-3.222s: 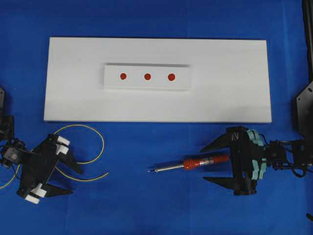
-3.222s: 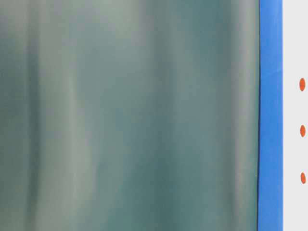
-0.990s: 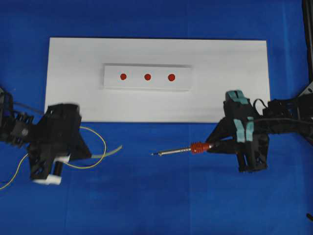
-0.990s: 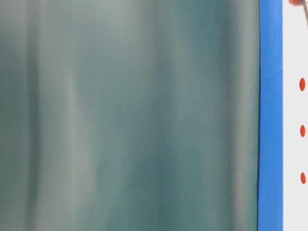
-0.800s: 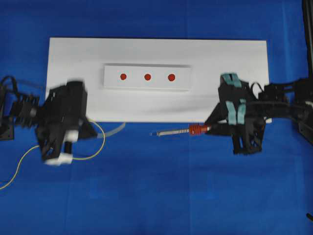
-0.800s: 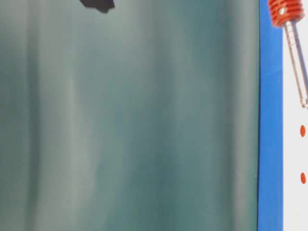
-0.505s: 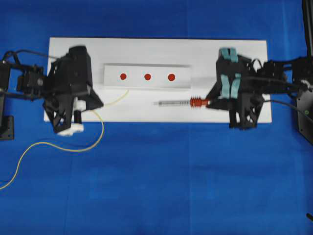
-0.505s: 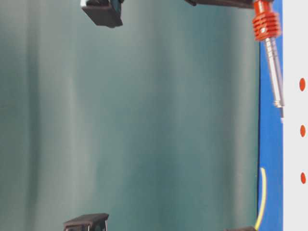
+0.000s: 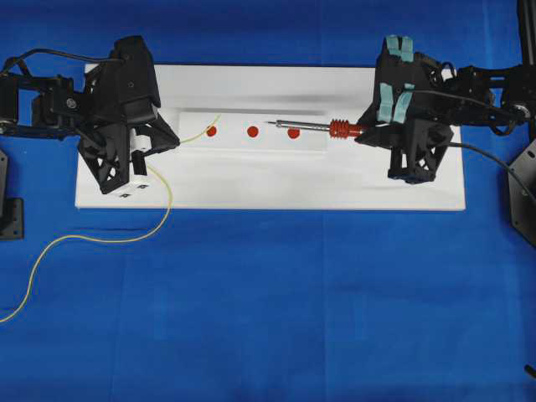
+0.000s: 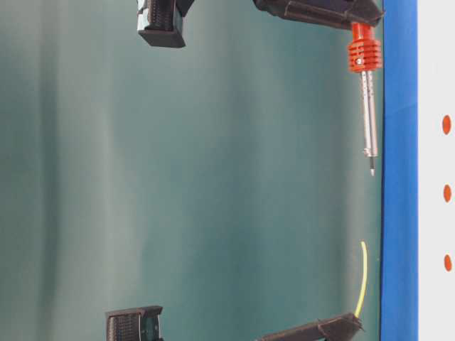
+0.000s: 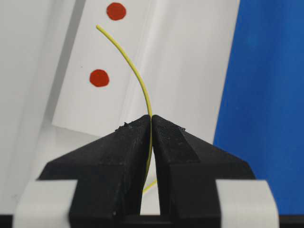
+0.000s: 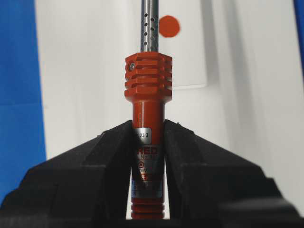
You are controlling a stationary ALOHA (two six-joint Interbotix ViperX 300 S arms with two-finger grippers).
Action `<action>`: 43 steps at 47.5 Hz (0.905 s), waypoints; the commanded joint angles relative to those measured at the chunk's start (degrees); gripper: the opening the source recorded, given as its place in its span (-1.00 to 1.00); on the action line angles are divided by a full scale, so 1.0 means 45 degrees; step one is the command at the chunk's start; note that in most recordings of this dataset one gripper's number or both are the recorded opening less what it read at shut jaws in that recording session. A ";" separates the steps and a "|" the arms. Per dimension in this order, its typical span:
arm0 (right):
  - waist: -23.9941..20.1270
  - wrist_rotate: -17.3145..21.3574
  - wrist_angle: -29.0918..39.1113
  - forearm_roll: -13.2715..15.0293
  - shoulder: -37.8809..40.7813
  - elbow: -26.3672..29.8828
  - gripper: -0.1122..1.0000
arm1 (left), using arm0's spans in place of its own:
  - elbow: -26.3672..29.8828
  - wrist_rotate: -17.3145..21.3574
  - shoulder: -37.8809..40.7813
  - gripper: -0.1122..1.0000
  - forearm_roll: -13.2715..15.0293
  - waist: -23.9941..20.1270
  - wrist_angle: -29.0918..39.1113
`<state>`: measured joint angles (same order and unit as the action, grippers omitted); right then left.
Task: Touch the tip of the soldering iron to the tip of the solder at the mark.
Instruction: 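Lift both held tools up over the white board toward the red dots, then move the iron tip leftward toward the left red dot with right gripper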
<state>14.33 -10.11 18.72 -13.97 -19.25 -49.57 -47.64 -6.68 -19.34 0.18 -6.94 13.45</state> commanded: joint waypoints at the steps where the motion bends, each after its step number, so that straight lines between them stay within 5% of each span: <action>1: 0.0078 0.0020 0.0000 0.0039 -0.0176 0.0391 -0.69 | 0.0313 0.0020 -0.0078 -0.77 -0.0039 -0.0039 -0.0098; 43: 0.0078 0.0059 0.0039 0.0039 -0.0156 0.0410 -0.69 | -0.0566 -0.0391 0.0215 -0.77 -0.0039 -0.0156 -0.0332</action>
<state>14.50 -9.93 19.25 -13.89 -19.25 -49.48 -50.36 -8.09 -18.81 0.18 -7.29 12.92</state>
